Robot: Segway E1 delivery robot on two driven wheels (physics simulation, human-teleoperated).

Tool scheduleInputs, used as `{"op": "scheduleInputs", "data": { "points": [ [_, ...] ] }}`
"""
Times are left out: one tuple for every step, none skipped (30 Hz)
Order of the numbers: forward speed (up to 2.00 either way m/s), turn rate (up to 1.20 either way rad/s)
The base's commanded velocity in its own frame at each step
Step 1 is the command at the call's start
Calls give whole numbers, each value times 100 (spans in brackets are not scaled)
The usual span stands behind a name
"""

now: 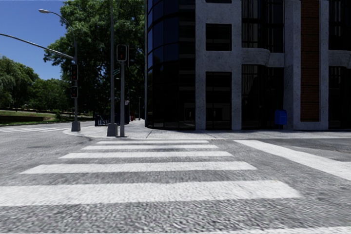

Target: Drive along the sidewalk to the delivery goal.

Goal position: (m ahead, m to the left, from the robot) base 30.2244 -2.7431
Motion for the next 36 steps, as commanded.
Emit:
{"op": "scheduleInputs", "data": {
  "points": [
    [129,0],
    [129,42],
    [129,120],
    [129,120],
    [129,120],
    [129,120],
    [129,76],
    [129,1],
    [129,0],
    [129,0],
    [129,0],
    [129,0],
    [129,0],
    [129,0],
    [129,0],
    [129,0],
    [129,0],
    [129,0],
    [129,0],
    [129,0],
    [129,0],
    [129,0],
    [129,0],
    [129,0],
    [129,0],
    [129,0],
    [129,0],
    [129,0],
    [130,0],
    [130,0],
    [130,0],
    [130,0],
    [130,0],
    [130,0],
    [130,0],
    [130,0]
  ]
}}
